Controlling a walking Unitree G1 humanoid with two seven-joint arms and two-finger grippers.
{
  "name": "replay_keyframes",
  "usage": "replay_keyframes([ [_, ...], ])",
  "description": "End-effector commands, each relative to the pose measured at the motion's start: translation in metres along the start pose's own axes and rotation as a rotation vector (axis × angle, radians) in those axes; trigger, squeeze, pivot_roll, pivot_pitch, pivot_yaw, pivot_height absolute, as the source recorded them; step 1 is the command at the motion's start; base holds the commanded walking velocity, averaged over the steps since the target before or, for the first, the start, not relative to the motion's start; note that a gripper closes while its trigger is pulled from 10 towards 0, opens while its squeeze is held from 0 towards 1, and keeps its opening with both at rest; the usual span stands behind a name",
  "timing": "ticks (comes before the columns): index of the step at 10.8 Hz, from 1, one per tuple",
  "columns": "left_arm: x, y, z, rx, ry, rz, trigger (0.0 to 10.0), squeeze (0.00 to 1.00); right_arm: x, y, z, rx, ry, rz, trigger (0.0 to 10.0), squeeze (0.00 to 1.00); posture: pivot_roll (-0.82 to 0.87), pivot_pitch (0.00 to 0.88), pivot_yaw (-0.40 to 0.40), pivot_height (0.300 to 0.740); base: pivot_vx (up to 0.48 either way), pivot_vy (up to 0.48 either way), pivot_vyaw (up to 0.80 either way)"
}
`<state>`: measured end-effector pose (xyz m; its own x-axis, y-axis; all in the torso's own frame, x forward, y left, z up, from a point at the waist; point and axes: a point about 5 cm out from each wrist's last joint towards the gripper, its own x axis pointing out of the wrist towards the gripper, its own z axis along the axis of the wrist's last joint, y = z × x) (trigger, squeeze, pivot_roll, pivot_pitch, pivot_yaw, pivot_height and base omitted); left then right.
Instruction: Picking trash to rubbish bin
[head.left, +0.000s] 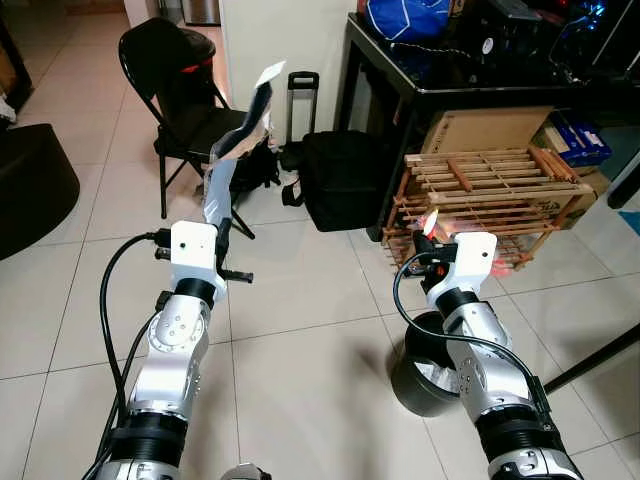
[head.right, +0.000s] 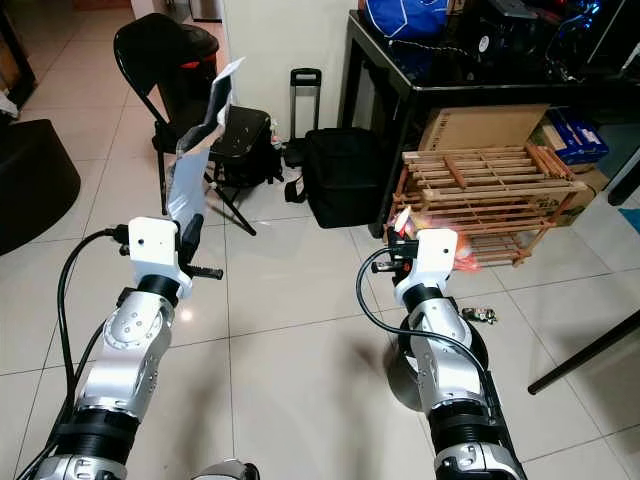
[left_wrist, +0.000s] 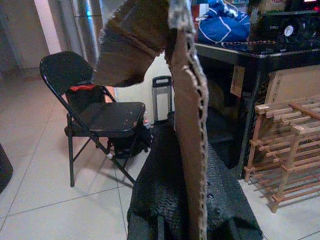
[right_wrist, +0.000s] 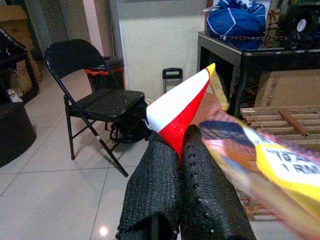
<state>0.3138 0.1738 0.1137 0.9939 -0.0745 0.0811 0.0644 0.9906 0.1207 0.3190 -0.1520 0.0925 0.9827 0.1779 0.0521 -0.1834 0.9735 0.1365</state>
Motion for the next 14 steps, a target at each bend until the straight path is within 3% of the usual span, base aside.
replay_keyframes([
  [1, 0.0023, -0.0006, 0.0030, 0.009, -0.014, -0.009, 10.0, 0.00, 0.0025, -0.0046, 0.0053, -0.002, -0.019, -0.014, 10.0, 0.00, 0.04, 0.000, -0.058, 0.740, 0.000, 0.000, 0.00],
  [14, 0.0016, -0.0008, 0.0032, 0.013, -0.018, -0.021, 10.0, 0.00, 0.0007, -0.0048, 0.0042, 0.000, -0.017, -0.012, 10.0, 0.00, 0.05, 0.000, -0.057, 0.740, 0.000, 0.000, 0.00],
])
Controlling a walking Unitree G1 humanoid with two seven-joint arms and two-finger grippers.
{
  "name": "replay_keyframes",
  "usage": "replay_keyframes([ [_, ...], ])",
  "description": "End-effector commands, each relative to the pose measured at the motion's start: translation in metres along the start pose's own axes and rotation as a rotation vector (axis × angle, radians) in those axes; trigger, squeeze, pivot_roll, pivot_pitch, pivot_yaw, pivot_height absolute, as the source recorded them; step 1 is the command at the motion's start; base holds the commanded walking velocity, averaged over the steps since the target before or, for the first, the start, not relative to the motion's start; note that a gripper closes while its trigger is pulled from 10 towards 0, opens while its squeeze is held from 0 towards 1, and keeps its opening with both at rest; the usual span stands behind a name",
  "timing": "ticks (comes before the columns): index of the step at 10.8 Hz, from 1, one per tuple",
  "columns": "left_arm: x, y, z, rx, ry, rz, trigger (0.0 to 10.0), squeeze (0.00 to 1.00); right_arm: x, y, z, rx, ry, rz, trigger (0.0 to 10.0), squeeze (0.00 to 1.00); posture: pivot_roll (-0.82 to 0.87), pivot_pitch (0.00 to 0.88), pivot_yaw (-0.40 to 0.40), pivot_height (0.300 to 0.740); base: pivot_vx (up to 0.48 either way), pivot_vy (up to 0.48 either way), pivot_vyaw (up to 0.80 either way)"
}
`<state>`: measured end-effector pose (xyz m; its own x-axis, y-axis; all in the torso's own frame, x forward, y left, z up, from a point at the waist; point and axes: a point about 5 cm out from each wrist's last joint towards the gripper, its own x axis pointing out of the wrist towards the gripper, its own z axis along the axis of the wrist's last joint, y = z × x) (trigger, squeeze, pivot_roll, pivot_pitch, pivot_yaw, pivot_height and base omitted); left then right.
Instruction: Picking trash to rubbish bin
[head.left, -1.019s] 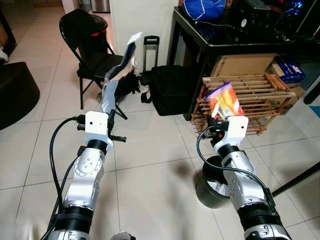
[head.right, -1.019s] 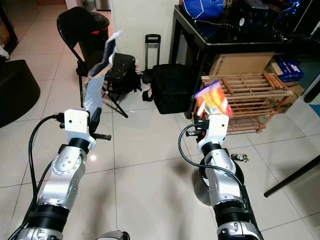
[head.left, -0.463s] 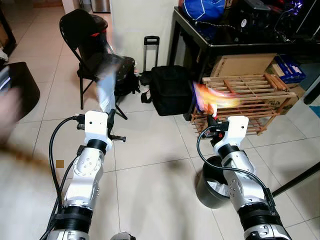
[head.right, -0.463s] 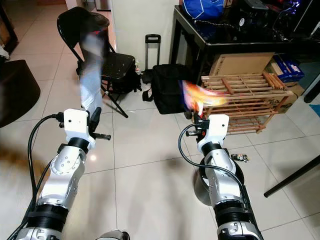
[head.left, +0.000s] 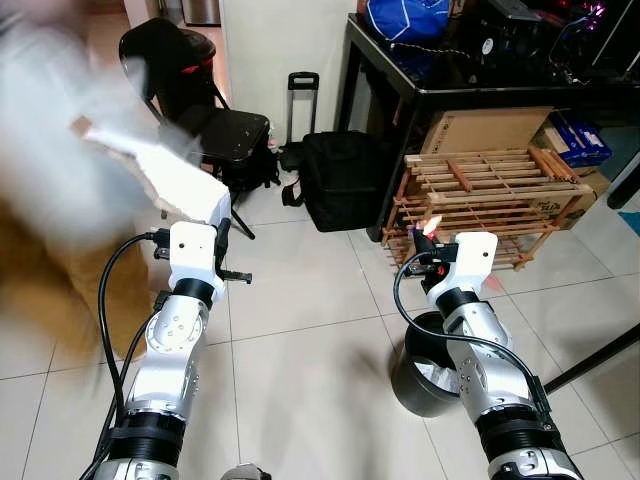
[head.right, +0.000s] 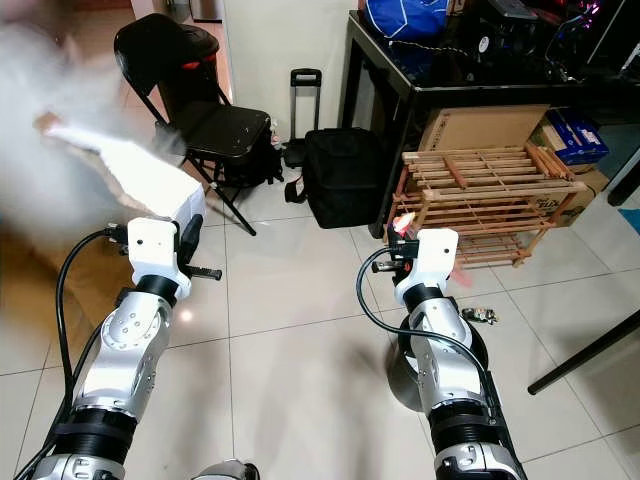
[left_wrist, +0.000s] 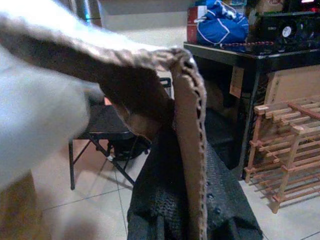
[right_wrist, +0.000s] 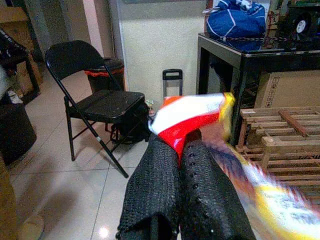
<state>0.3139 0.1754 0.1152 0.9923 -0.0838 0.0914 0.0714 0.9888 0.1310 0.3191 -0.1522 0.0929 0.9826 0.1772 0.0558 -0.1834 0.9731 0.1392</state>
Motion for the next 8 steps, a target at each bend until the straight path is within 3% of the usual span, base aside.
replay_keyframes([
  [1, 0.0015, -0.0025, 0.0018, 0.003, -0.007, -0.012, 10.0, 0.00, 0.0004, -0.0046, 0.0035, -0.002, -0.012, -0.012, 10.0, 0.00, 0.05, 0.000, -0.057, 0.740, 0.000, 0.000, 0.00],
  [8, 0.0018, -0.0019, 0.0022, 0.007, -0.006, -0.011, 10.0, 0.00, 0.0007, -0.0044, 0.0040, 0.002, -0.015, -0.015, 10.0, 0.00, 0.05, 0.005, -0.059, 0.740, 0.000, 0.000, 0.00],
])
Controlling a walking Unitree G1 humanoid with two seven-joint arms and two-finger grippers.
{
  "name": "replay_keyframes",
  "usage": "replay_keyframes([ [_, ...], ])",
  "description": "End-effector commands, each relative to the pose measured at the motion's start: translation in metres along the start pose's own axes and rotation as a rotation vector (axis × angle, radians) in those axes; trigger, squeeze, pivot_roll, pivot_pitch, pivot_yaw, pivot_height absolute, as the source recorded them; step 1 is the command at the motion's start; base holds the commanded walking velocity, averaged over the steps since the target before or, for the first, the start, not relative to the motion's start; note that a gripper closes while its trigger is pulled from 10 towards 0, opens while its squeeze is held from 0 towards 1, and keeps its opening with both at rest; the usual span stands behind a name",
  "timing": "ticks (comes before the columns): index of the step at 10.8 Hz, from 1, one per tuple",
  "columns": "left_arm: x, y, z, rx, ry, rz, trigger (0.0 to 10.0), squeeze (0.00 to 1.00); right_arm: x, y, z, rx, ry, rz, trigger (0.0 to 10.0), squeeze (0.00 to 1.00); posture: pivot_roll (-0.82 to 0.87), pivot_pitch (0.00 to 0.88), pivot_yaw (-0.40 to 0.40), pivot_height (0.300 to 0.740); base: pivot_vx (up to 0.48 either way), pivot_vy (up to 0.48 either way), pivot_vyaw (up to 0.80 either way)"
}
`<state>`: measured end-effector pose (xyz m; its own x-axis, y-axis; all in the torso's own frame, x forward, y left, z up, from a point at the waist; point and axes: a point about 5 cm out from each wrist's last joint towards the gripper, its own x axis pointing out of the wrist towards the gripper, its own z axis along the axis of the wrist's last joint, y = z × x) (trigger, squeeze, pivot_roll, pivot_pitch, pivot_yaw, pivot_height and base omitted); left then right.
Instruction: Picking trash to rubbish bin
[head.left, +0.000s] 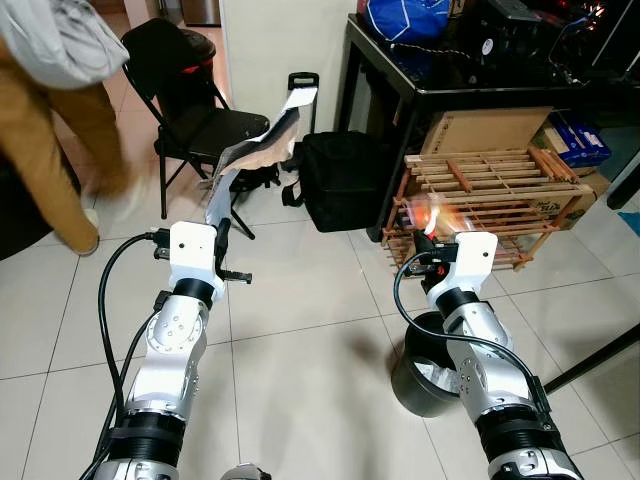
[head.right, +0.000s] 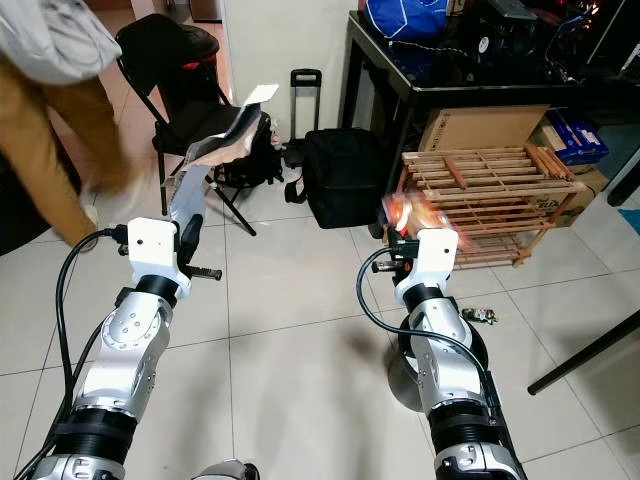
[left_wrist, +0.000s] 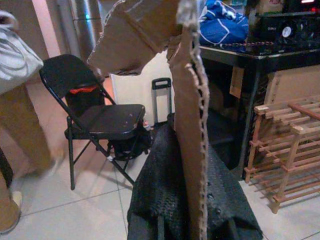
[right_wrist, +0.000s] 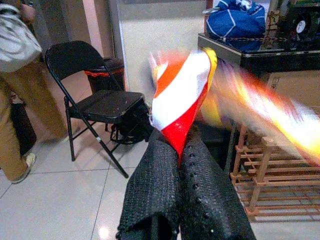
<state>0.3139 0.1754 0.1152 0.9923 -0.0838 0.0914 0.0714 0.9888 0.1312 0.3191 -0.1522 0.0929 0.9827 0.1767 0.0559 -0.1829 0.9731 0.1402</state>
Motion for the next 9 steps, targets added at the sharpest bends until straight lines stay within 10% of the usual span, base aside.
replay_keyframes([
  [1, 0.0018, -0.0019, 0.0024, 0.006, -0.007, -0.011, 10.0, 0.00, 0.0008, -0.0043, 0.0041, 0.001, -0.015, -0.015, 10.0, 0.00, 0.05, 0.005, -0.059, 0.740, 0.000, 0.000, 0.00],
  [9, 0.0038, -0.0019, 0.0038, 0.009, -0.014, -0.009, 10.0, 0.00, 0.0034, -0.0041, 0.0056, -0.001, -0.017, -0.010, 10.0, 0.00, 0.05, 0.000, -0.061, 0.740, 0.000, 0.000, 0.00],
])
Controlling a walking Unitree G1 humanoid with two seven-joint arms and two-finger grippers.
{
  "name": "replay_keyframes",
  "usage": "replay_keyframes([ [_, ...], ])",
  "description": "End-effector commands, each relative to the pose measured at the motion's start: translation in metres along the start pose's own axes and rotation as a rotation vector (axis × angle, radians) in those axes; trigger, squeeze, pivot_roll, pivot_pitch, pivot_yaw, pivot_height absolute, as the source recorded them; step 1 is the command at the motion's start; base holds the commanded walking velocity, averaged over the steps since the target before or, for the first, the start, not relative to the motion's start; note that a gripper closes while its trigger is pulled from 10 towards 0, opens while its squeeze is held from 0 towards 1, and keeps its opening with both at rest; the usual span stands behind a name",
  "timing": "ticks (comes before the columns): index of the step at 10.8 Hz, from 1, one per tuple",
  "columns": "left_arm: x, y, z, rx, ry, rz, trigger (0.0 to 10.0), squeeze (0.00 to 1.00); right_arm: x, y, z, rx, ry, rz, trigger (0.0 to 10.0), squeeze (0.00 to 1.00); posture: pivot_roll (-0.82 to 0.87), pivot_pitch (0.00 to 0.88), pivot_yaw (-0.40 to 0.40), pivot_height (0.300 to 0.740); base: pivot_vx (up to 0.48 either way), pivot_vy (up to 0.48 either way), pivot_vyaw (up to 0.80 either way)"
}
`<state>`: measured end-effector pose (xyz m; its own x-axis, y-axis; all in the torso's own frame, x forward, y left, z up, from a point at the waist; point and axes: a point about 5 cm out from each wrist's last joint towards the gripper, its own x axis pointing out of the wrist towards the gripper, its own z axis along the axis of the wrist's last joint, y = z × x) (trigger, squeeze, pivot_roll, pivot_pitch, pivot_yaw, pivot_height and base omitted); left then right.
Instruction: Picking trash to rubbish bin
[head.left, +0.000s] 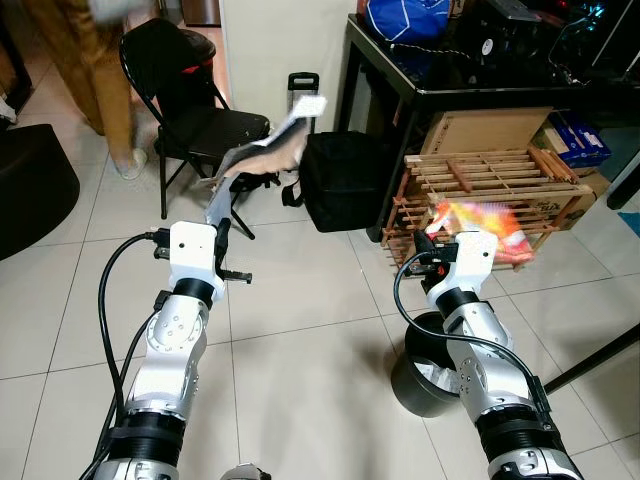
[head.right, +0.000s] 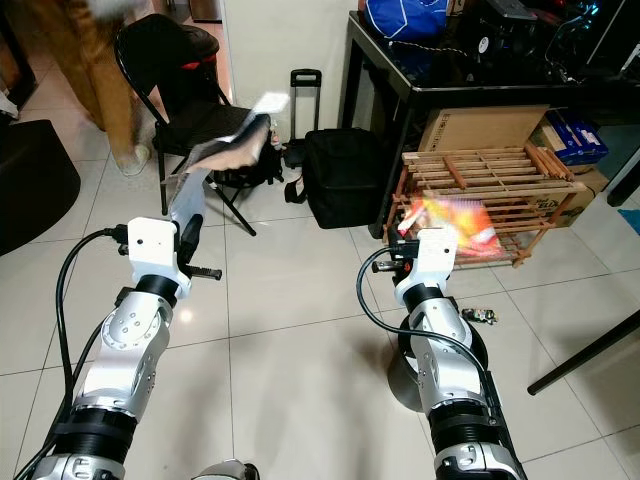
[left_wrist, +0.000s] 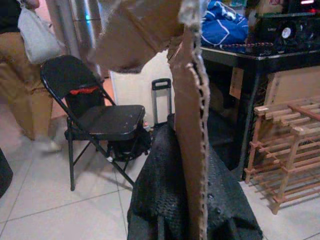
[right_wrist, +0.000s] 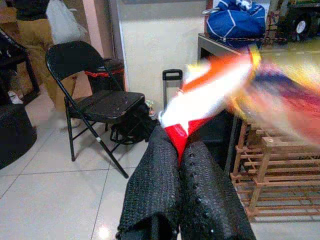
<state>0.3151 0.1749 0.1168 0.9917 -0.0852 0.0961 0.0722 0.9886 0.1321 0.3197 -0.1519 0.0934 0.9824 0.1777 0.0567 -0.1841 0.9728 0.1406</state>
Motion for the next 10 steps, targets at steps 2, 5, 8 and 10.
replay_keyframes([
  [2, 0.0025, -0.0016, 0.0025, 0.009, -0.010, -0.009, 10.0, 0.00, 0.0032, -0.0036, 0.0054, -0.001, -0.018, -0.009, 10.0, 0.00, 0.05, 0.000, -0.059, 0.740, 0.000, 0.000, 0.00],
  [5, 0.0027, -0.0027, 0.0020, 0.009, -0.009, -0.015, 10.0, 0.00, 0.0031, -0.0036, 0.0054, -0.001, -0.019, -0.009, 10.0, 0.00, 0.05, 0.000, -0.057, 0.740, 0.000, 0.000, 0.00],
  [8, 0.0027, -0.0036, 0.0016, 0.006, -0.009, -0.014, 10.0, 0.00, 0.0035, -0.0041, 0.0060, -0.002, -0.021, -0.007, 10.0, 0.00, 0.05, 0.000, -0.058, 0.740, 0.000, 0.000, 0.00],
  [10, 0.0024, -0.0040, 0.0016, 0.006, -0.009, -0.014, 10.0, 0.00, 0.0031, -0.0041, 0.0057, -0.002, -0.020, -0.005, 10.0, 0.00, 0.05, 0.000, -0.060, 0.740, 0.000, 0.000, 0.00],
])
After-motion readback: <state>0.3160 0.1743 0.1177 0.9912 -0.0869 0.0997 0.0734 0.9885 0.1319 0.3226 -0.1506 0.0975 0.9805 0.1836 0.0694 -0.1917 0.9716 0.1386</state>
